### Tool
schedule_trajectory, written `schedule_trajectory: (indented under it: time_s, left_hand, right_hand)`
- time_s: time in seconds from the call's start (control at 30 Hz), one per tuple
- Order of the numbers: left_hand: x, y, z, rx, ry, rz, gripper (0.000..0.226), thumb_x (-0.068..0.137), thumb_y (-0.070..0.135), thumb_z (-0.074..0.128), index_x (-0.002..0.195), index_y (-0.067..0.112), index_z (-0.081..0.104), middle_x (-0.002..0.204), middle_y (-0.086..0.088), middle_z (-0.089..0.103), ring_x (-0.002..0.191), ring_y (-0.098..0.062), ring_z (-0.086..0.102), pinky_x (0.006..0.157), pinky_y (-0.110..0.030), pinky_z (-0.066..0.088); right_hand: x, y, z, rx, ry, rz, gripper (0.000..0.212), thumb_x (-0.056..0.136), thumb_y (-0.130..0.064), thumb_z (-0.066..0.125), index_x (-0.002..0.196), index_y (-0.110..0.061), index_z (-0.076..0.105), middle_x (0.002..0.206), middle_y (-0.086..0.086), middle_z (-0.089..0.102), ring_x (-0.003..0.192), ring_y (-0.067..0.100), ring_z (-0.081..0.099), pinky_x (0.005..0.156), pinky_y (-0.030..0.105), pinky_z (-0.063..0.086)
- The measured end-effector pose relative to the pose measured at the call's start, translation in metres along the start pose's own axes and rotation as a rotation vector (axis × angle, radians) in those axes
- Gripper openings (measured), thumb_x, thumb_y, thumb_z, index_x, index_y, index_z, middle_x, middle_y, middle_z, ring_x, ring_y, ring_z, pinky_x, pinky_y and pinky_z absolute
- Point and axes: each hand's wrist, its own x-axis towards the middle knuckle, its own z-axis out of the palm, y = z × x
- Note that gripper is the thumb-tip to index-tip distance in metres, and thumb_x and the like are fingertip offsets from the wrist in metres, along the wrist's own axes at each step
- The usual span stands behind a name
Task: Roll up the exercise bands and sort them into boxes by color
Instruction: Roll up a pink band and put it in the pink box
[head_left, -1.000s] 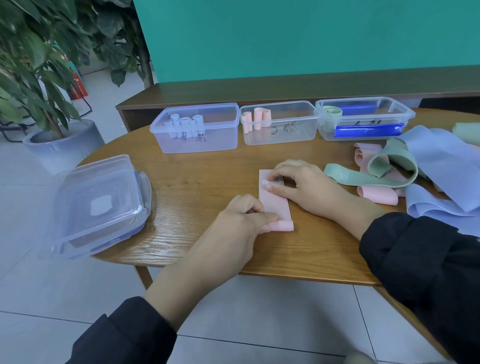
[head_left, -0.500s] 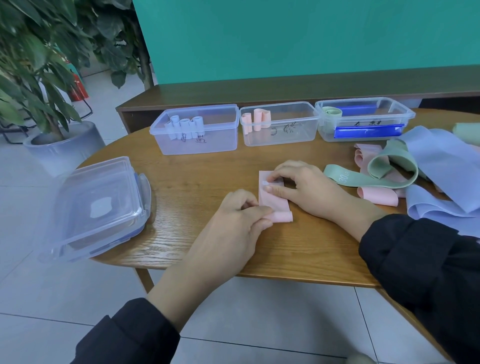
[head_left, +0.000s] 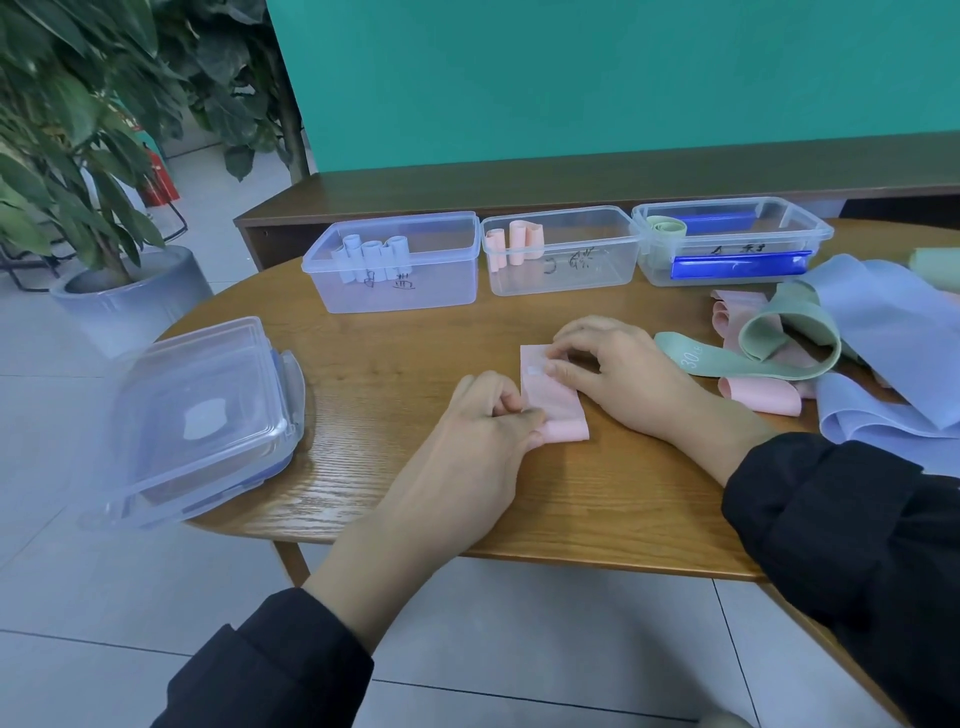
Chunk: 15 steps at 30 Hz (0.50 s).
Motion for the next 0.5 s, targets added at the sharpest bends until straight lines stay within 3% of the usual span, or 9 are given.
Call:
schedule_trajectory:
  time_s: [0.17,0.3,0.43,0.5]
  left_hand:
    - [0.0031,-0.001,0.0007,-0.094,-0.03,-0.032,0.017,0.099,0.013,0.062,0.109,0.007,0.074,0.101,0.003,0.049,0.09,-0.006,0.041,0.077,-0.011,0.04]
    - [0.0051,0.0012,-0.0023,-0.135,-0.013,-0.077,0.025,0.1,0.014,0.061,0.125,0.017,0.067,0.095,0.0,0.062,0.088,-0.017,0.057,0.075,-0.032,0.051]
    - [0.0066,0.0016,-0.0038,-0.115,0.007,-0.094,0.008,0.102,0.015,0.058,0.099,0.019,0.064,0.085,0.005,0.062,0.081,-0.009,0.049,0.069,-0.033,0.045]
    - [0.0068,0.0025,-0.0032,-0.098,0.014,-0.089,0.011,0.102,0.016,0.058,0.096,0.018,0.067,0.082,0.006,0.06,0.079,-0.009,0.044,0.067,-0.03,0.041]
  right_hand:
    - [-0.0001,-0.0024,-0.0035,0.003,0.054,-0.02,0.023,0.102,-0.028,0.057,0.117,-0.019,0.072,0.118,-0.009,0.067,0.112,0.007,0.057,0.099,0.028,0.045]
    - [-0.0013,-0.003,-0.0033,0.045,0.065,-0.034,0.019,0.1,-0.025,0.059,0.112,-0.019,0.073,0.11,-0.009,0.07,0.101,0.004,0.06,0.089,0.019,0.045]
    - [-0.0009,-0.0014,-0.0028,0.036,0.043,-0.018,0.02,0.1,-0.026,0.059,0.112,-0.021,0.074,0.106,-0.01,0.069,0.094,0.003,0.059,0.081,0.009,0.039]
    - [-0.0007,0.0003,-0.0017,0.023,0.036,-0.001,0.02,0.1,-0.026,0.059,0.111,-0.021,0.074,0.105,-0.01,0.07,0.095,0.004,0.06,0.083,0.015,0.044]
